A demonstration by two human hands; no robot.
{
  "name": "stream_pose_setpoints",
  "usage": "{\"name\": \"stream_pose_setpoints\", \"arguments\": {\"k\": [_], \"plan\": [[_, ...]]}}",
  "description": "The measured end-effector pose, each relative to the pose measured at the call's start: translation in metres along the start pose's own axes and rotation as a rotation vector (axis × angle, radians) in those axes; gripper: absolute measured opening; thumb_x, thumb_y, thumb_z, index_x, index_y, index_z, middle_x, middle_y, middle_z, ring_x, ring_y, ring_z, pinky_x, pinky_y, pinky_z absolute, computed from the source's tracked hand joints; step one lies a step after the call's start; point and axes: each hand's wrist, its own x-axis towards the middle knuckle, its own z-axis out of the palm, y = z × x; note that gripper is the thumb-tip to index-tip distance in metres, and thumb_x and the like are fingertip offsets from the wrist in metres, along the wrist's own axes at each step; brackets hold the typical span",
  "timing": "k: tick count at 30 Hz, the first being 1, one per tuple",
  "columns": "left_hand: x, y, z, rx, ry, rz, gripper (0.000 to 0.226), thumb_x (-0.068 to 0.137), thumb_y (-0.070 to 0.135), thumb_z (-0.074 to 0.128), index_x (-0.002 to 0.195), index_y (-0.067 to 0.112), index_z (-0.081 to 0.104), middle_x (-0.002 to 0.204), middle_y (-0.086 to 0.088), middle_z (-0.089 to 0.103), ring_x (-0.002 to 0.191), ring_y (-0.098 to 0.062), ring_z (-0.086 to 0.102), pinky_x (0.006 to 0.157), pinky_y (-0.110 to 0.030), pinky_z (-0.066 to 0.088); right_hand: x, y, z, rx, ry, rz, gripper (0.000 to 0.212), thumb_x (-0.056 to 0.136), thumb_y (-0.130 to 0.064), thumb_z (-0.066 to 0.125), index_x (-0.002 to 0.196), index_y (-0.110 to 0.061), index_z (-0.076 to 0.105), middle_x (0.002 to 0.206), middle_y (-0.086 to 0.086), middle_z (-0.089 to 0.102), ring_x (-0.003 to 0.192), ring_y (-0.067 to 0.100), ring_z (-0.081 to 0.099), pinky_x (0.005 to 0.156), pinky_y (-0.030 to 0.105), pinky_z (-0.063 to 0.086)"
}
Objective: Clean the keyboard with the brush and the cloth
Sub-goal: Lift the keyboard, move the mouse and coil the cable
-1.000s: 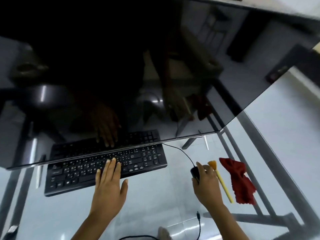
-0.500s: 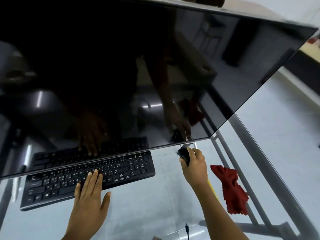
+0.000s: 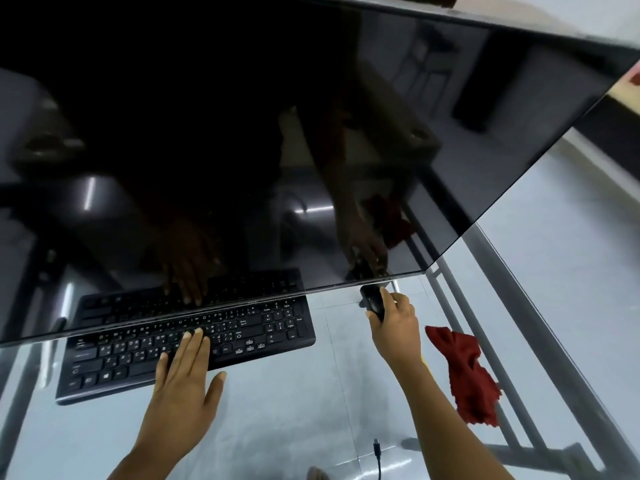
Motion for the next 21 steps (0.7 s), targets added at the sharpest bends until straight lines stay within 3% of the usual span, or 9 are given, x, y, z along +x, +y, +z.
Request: {"name": "stream_pose_setpoints", "arguments": {"k": [5,9,12,14,17,21], "plan": [[-0.006,-0.009,-0.012,0.009,0.073,-0.028,0.077,0.092,0.056,0.014,0.147,0.005,0.032,0.158,-0.003,0.019,0.146,-0.011,0.003,0.119,-0.034,-0.006,-0.028,-0.019,-0.004,0.001,0.115,-0.102,0.043,0.084,-0.020,0.070,0.124,-0.008,0.059,0.117,0.015,0.058,0.098,0.032,0.058,0.080,0.044,0.055],[-0.017,-0.027,-0.025,-0.060,0.097,-0.138,0.080,0.089,0.057,0.013,0.146,0.005,0.035,0.156,-0.006,0.026,0.146,-0.017,0.012,0.119,-0.044,0.007,-0.075,-0.079,0.013,0.162,0.045,-0.351,0.038,0.088,-0.021,0.060,0.123,-0.008,0.060,0.110,0.013,0.059,0.099,0.031,0.058,0.084,0.042,0.053],[-0.034,-0.049,-0.036,-0.073,0.149,-0.219,0.066,0.092,0.046,0.032,0.137,0.001,0.048,0.144,-0.014,0.045,0.139,-0.030,0.034,0.114,-0.048,0.023,-0.115,-0.148,0.028,0.193,-0.089,-0.587,0.042,0.087,-0.029,0.054,0.125,-0.013,0.061,0.109,0.008,0.058,0.096,0.027,0.059,0.086,0.035,0.049],[-0.051,-0.067,-0.047,-0.067,0.222,-0.277,0.049,0.088,0.029,0.055,0.127,0.000,0.056,0.128,-0.019,0.056,0.121,-0.039,0.050,0.102,-0.052,0.040,-0.136,-0.192,0.035,0.211,-0.168,-0.713,0.043,0.088,-0.027,0.057,0.128,-0.012,0.058,0.110,0.008,0.056,0.098,0.028,0.058,0.087,0.038,0.049],[-0.083,-0.094,-0.061,0.004,0.270,-0.485,0.039,0.078,0.013,0.072,0.113,-0.001,0.062,0.109,-0.022,0.059,0.101,-0.042,0.053,0.083,-0.053,0.047,-0.155,-0.246,0.037,0.232,-0.243,-0.814,0.044,0.091,-0.026,0.055,0.133,-0.012,0.054,0.114,0.008,0.054,0.104,0.028,0.054,0.091,0.041,0.046],[-0.126,-0.120,-0.064,0.006,0.160,-0.811,0.036,0.081,0.013,0.066,0.114,0.001,0.058,0.111,-0.024,0.057,0.104,-0.042,0.051,0.085,-0.050,0.047,-0.169,-0.285,0.035,0.226,-0.276,-0.886,0.043,0.094,-0.026,0.054,0.135,-0.013,0.051,0.119,0.008,0.052,0.108,0.027,0.051,0.094,0.041,0.043]]}}
